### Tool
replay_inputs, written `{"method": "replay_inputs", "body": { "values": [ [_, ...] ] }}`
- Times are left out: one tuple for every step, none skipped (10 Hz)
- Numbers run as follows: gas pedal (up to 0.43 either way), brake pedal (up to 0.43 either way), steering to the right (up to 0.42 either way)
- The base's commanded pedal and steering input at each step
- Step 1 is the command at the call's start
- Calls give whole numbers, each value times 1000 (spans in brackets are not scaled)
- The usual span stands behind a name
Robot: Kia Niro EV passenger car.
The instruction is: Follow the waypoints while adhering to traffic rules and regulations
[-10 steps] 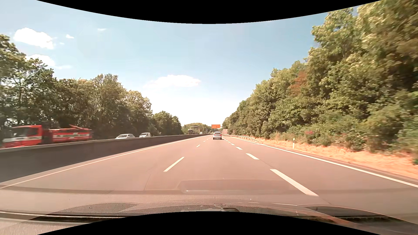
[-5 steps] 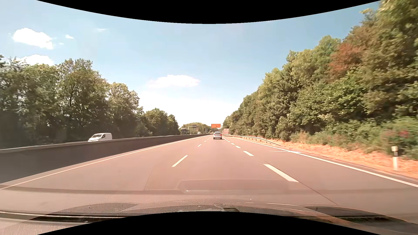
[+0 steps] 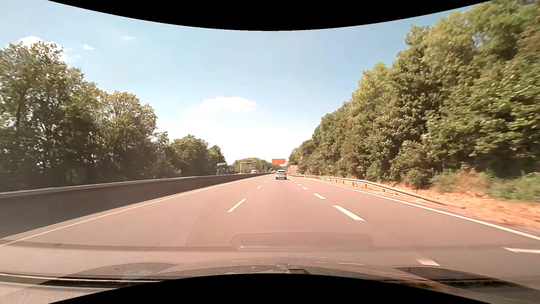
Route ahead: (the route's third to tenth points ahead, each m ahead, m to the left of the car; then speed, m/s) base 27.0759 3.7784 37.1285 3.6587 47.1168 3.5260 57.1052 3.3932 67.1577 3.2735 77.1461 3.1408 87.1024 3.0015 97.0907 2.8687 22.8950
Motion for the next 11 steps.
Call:
{"method": "replay_inputs", "body": {
  "values": [
    [240,0,1],
    [240,0,1],
    [240,0,1],
    [240,0,1],
    [240,0,1],
    [240,0,1],
    [240,0,1],
    [240,0,0],
    [240,0,0],
    [240,0,0],
    [240,0,0]
  ]
}}
